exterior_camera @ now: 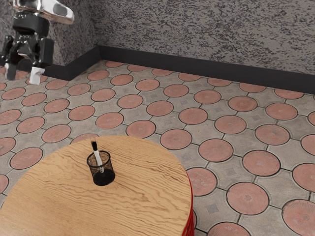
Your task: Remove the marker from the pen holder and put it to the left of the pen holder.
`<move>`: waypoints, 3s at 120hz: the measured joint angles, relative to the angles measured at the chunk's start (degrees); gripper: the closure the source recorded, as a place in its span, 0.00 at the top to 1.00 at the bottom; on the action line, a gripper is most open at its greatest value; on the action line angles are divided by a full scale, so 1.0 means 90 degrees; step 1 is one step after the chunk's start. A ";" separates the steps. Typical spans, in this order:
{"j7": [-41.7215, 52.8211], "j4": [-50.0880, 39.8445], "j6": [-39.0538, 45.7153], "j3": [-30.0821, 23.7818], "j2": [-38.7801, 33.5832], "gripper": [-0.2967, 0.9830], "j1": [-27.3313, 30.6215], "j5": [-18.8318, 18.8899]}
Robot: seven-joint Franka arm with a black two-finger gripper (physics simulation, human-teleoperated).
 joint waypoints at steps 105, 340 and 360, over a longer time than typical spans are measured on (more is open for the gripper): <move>-0.0245 -0.1158 0.4097 -0.0029 0.3617 0.73 0.0685 0.0029; -0.0088 -0.0474 0.4655 -0.0074 0.3436 0.17 0.1425 -0.0045; 0.0103 -0.0498 0.5243 -0.0063 0.3721 0.18 0.1624 -0.0204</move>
